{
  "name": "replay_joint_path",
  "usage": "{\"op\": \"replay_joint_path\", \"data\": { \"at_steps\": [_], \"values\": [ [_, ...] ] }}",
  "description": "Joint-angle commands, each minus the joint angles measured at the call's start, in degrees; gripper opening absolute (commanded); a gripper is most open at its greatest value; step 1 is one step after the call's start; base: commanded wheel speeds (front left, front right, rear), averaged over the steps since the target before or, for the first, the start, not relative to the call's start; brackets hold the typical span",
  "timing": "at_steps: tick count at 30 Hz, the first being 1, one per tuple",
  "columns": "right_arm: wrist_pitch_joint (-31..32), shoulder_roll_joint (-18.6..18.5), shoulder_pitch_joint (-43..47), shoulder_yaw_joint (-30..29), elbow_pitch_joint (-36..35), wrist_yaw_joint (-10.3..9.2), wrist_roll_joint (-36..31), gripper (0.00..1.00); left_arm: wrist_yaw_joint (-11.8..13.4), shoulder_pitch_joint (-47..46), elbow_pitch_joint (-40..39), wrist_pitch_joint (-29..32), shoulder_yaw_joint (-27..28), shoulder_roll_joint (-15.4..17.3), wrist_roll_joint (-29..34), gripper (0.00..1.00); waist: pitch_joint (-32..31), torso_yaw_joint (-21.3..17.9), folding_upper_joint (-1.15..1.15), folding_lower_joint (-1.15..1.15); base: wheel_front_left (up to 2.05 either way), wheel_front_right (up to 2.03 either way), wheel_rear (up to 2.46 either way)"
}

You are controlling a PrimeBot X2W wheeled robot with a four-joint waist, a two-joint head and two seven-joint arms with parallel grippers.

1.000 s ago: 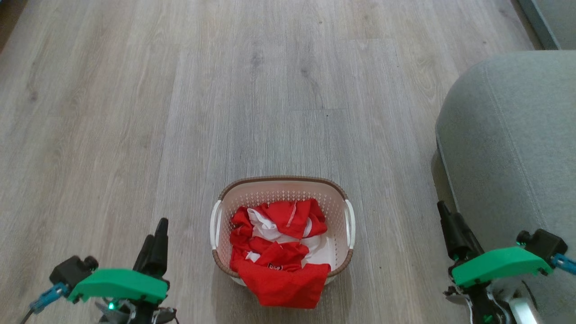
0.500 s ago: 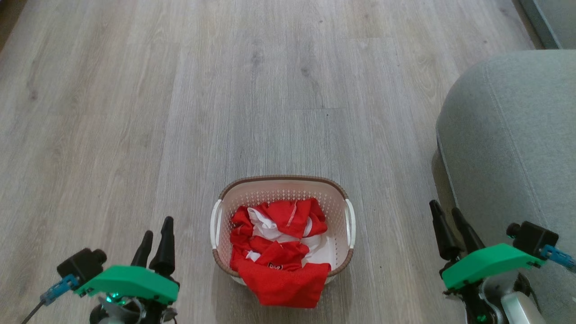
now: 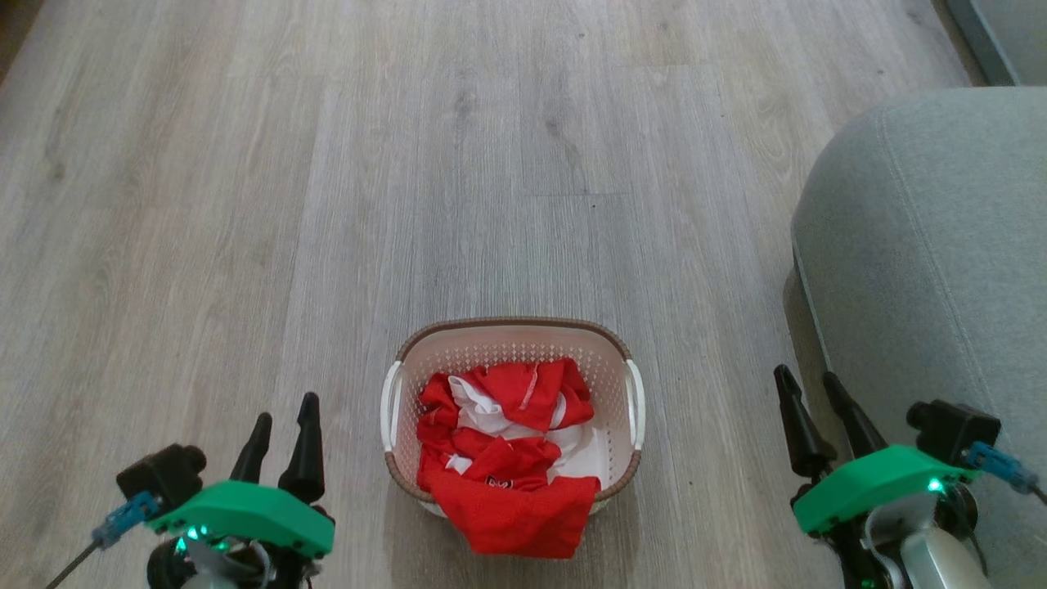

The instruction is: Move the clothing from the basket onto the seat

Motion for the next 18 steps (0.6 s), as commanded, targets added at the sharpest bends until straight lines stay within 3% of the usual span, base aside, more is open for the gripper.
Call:
{"op": "replay_joint_path", "data": {
  "at_steps": [1, 18],
  "values": [
    [-1.13, -1.19, -2.61, 1.04, -1.78, -0.01, -2.55, 1.00, 0.19, -2.04, -2.00, -1.20, 0.73, 0.60, 2.58, 1.00, 0.02, 0.02, 0.00, 0.00, 0.00, 0.00, 0.00],
    [-3.84, -1.34, -2.68, 0.58, -0.63, -0.01, -11.18, 1.00, 1.17, -1.65, -2.45, -3.88, 0.24, 0.71, 13.03, 1.00, -0.04, 0.06, 0.00, 0.00, 0.00, 0.00, 0.00]
  ]
}}
